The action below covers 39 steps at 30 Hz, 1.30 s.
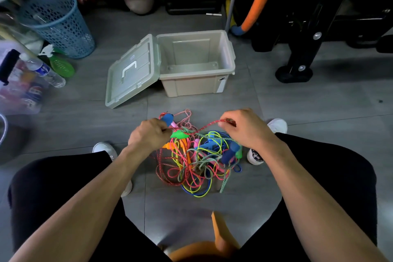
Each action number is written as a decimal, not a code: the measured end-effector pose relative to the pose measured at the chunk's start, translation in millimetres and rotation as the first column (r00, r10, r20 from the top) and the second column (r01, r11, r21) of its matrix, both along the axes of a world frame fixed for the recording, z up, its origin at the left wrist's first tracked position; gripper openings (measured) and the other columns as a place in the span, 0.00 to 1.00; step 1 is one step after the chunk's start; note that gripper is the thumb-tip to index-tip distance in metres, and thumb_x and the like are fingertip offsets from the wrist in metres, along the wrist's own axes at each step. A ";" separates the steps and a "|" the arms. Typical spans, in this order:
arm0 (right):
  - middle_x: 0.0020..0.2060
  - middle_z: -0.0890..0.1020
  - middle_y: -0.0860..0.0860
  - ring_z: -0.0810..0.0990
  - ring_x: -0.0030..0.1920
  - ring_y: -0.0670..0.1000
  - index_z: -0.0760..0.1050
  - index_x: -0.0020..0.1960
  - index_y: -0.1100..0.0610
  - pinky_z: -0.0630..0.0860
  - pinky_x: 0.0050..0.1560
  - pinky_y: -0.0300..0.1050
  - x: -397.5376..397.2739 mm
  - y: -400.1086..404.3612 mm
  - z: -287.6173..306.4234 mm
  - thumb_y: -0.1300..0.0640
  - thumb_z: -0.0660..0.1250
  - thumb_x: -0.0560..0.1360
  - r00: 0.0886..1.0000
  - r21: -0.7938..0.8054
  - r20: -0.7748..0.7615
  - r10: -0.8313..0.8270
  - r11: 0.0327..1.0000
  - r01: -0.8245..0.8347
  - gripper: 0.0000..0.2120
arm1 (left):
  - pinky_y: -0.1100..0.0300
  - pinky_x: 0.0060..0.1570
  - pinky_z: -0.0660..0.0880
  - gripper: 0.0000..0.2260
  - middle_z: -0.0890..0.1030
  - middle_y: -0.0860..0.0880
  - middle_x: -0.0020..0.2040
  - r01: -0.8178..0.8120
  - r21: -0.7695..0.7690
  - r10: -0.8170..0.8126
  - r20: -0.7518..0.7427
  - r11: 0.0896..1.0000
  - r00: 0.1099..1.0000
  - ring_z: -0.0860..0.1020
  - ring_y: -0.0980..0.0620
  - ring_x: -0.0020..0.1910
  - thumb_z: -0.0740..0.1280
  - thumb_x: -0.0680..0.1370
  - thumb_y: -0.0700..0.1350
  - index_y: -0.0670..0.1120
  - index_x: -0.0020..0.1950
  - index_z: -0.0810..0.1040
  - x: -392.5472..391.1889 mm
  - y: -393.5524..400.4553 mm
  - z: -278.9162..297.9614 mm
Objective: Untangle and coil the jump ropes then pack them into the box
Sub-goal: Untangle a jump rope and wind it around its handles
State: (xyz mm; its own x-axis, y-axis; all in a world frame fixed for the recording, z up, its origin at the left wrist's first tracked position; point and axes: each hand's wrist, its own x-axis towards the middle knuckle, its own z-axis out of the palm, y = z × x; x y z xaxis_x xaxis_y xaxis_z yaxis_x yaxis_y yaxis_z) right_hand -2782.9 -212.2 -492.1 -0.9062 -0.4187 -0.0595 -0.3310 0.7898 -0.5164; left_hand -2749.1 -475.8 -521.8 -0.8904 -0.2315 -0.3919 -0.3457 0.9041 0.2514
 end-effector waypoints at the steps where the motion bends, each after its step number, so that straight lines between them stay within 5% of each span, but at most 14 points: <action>1: 0.35 0.80 0.51 0.78 0.37 0.57 0.81 0.46 0.55 0.77 0.39 0.51 1.7 -4.2 -0.2 0.51 0.65 0.78 0.992 -0.086 -0.123 0.000 0.996 -0.011 0.09 | 0.57 0.40 0.77 0.08 0.80 0.48 0.45 0.013 0.011 -0.013 -0.004 1.000 1.000 0.79 0.48 0.38 0.63 0.76 0.52 0.52 0.48 0.80 0.3 1.7 -1.9; 5: 0.32 0.76 0.51 0.75 0.28 0.53 0.83 0.48 0.55 0.72 0.27 0.43 3.6 -14.6 7.3 0.50 0.68 0.79 0.783 -0.199 -0.615 -0.091 0.979 -0.042 0.10 | 0.55 0.46 0.78 0.13 0.79 0.48 0.47 0.068 -0.068 -0.060 0.118 0.995 0.991 0.79 0.47 0.43 0.62 0.75 0.53 0.49 0.54 0.79 3.5 0.3 -6.0; 10: 0.28 0.72 0.50 0.70 0.26 0.52 0.79 0.36 0.55 0.66 0.24 0.44 -0.2 -9.2 -2.8 0.44 0.70 0.76 0.733 -0.161 -0.670 -0.119 0.987 0.013 0.17 | 0.56 0.47 0.78 0.12 0.77 0.49 0.45 0.064 -0.108 -0.048 0.142 0.992 0.989 0.78 0.48 0.43 0.62 0.76 0.52 0.46 0.54 0.76 5.7 -1.3 -8.2; 16: 0.27 0.73 0.50 0.70 0.26 0.51 0.80 0.35 0.56 0.67 0.26 0.43 4.2 -15.4 6.0 0.45 0.72 0.75 0.689 -0.183 -0.719 -0.098 0.982 -0.051 0.16 | 0.54 0.46 0.79 0.12 0.77 0.48 0.45 0.054 -0.127 -0.038 0.120 0.990 0.992 0.79 0.46 0.43 0.62 0.77 0.52 0.45 0.54 0.76 8.0 1.5 -3.9; 18: 0.26 0.72 0.49 0.69 0.26 0.51 0.78 0.33 0.55 0.66 0.27 0.41 7.0 -17.9 8.0 0.46 0.71 0.75 0.778 -0.189 -0.622 -0.087 0.981 -0.041 0.17 | 0.57 0.44 0.78 0.12 0.77 0.49 0.45 0.052 -0.042 -0.046 0.135 0.998 0.990 0.79 0.49 0.42 0.62 0.77 0.52 0.46 0.55 0.77 6.7 -0.6 -4.9; 21: 0.24 0.71 0.47 0.70 0.28 0.51 0.73 0.33 0.52 0.62 0.29 0.40 11.8 -17.1 6.2 0.42 0.66 0.76 0.981 0.005 -0.194 0.034 0.999 -0.034 0.18 | 0.61 0.37 0.73 0.08 0.79 0.48 0.42 0.079 0.149 -0.088 0.059 0.986 0.994 0.78 0.51 0.37 0.62 0.78 0.50 0.50 0.48 0.80 2.8 3.5 -0.8; 24: 0.23 0.69 0.49 0.69 0.27 0.53 0.67 0.29 0.55 0.61 0.28 0.42 15.5 -15.0 -8.0 0.45 0.64 0.77 0.985 0.154 0.131 0.111 0.979 -0.131 0.22 | 0.59 0.36 0.74 0.08 0.80 0.48 0.42 0.159 0.190 -0.143 -0.094 0.969 0.985 0.78 0.48 0.36 0.63 0.78 0.50 0.52 0.40 0.77 1.1 8.5 7.2; 27: 0.24 0.70 0.53 0.70 0.29 0.54 0.70 0.30 0.60 0.65 0.32 0.45 17.4 -16.4 -21.6 0.49 0.64 0.76 0.926 0.216 0.369 0.072 0.963 -0.161 0.20 | 0.54 0.39 0.77 0.07 0.79 0.52 0.44 0.262 0.227 -0.194 -0.282 0.938 0.939 0.77 0.49 0.38 0.65 0.79 0.52 0.52 0.45 0.80 0.9 8.3 15.3; 30: 0.40 0.81 0.56 0.79 0.42 0.55 0.78 0.43 0.58 0.73 0.41 0.46 18.3 -16.2 -28.4 0.46 0.64 0.76 0.909 0.335 0.413 0.061 0.917 -0.214 0.15 | 0.52 0.39 0.76 0.08 0.78 0.54 0.46 0.397 0.232 -0.260 -0.458 0.888 0.850 0.76 0.50 0.38 0.65 0.79 0.53 0.52 0.48 0.81 2.0 9.4 29.7; 32: 0.53 0.81 0.53 0.79 0.54 0.54 0.77 0.57 0.54 0.77 0.52 0.48 16.0 -17.3 -28.5 0.45 0.65 0.76 0.947 0.241 0.318 0.040 0.963 -0.121 0.16 | 0.52 0.38 0.75 0.11 0.77 0.54 0.46 0.446 0.240 -0.265 -0.536 0.862 0.801 0.75 0.50 0.38 0.62 0.78 0.57 0.54 0.47 0.80 3.4 7.0 39.1; 34: 0.61 0.78 0.50 0.77 0.59 0.49 0.72 0.67 0.49 0.76 0.59 0.49 12.8 -24.0 -24.2 0.45 0.67 0.76 0.949 -0.115 0.315 0.014 0.993 0.023 0.20 | 0.52 0.36 0.75 0.10 0.76 0.54 0.44 0.473 0.256 -0.245 -0.601 0.843 0.761 0.75 0.50 0.37 0.62 0.78 0.56 0.53 0.47 0.80 5.8 5.7 45.7; 36: 0.65 0.76 0.45 0.75 0.63 0.43 0.71 0.69 0.43 0.75 0.61 0.44 12.2 -34.4 -15.8 0.46 0.67 0.77 0.914 -0.407 0.395 0.094 0.910 0.082 0.21 | 0.54 0.36 0.73 0.08 0.76 0.54 0.43 0.476 0.291 -0.207 -0.632 0.830 0.747 0.75 0.52 0.36 0.66 0.78 0.51 0.49 0.47 0.82 9.3 8.4 50.7; 39: 0.58 0.81 0.43 0.77 0.60 0.41 0.77 0.59 0.44 0.74 0.62 0.44 16.4 -48.6 -10.2 0.50 0.65 0.80 0.850 -0.489 0.475 0.227 0.871 0.041 0.09 | 0.62 0.36 0.70 0.07 0.76 0.54 0.40 0.444 0.349 -0.135 -0.643 0.825 0.754 0.74 0.54 0.36 0.67 0.78 0.46 0.45 0.47 0.83 12.0 10.9 57.2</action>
State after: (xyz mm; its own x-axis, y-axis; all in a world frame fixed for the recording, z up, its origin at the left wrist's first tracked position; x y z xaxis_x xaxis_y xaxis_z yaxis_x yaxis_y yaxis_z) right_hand -2766.5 -260.8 -502.3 -0.7558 -0.5968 -0.2693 0.0220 0.3880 -0.9214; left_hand -2737.1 -464.9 -464.5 -0.9639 0.1439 0.2241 0.2626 0.6547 0.7088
